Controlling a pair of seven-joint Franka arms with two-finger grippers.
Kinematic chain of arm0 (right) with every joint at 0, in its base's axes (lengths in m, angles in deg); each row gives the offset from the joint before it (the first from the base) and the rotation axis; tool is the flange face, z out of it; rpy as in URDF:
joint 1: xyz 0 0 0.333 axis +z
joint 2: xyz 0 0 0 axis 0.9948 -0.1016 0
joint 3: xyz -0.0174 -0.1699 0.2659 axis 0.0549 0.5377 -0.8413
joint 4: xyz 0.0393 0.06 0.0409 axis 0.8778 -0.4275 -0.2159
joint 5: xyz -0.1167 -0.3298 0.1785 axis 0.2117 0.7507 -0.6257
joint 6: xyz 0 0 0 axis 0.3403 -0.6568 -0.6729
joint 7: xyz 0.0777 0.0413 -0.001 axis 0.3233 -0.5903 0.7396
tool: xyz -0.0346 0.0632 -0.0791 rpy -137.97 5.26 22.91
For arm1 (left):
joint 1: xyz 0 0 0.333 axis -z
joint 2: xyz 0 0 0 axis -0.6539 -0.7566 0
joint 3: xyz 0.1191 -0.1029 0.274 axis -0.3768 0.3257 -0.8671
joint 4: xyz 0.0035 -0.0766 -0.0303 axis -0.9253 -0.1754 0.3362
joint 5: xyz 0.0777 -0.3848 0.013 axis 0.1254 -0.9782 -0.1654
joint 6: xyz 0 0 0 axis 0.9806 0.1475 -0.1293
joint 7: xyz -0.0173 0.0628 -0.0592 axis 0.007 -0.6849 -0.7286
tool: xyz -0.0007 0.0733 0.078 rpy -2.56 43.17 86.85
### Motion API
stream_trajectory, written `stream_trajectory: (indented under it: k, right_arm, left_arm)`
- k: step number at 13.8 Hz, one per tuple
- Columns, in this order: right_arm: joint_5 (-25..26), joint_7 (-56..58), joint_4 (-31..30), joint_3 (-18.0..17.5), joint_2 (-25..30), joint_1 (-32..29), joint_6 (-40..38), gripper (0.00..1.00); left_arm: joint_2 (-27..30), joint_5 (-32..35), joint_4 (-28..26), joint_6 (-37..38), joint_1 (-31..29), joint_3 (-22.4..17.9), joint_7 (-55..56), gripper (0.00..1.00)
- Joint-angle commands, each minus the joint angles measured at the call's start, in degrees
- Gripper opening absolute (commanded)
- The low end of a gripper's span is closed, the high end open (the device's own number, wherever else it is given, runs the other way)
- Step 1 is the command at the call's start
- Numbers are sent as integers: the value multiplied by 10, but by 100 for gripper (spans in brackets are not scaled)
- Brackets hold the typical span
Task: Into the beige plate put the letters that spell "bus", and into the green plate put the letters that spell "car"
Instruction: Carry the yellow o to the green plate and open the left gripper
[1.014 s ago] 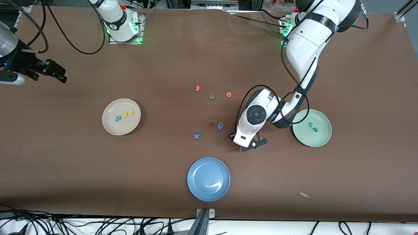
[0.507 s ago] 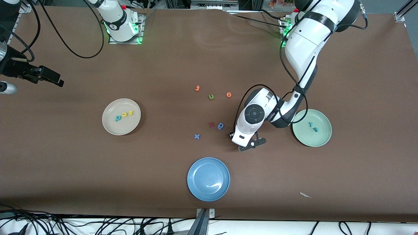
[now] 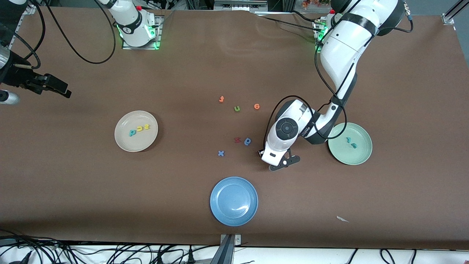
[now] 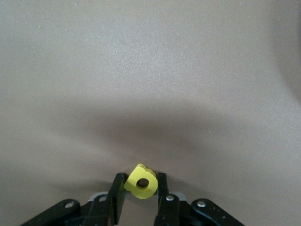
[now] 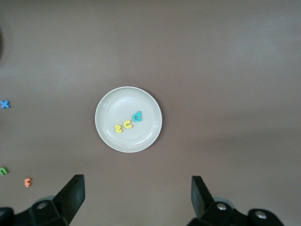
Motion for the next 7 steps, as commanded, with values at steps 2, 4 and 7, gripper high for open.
stream_trajectory:
  k: [2, 4, 7]
  right_arm:
    - [10, 5, -10, -4, 12, -3, 6, 100]
    - [10, 6, -10, -6, 13, -2, 2, 100]
    - [11, 8, -9, -6, 14, -1, -2, 100]
  left_arm:
    - [8, 12, 14, 29, -1, -11, -9, 24]
    - [30, 7, 15, 99, -31, -5, -62, 23]
    - [79, 4, -11, 203, -75, -6, -170, 22]
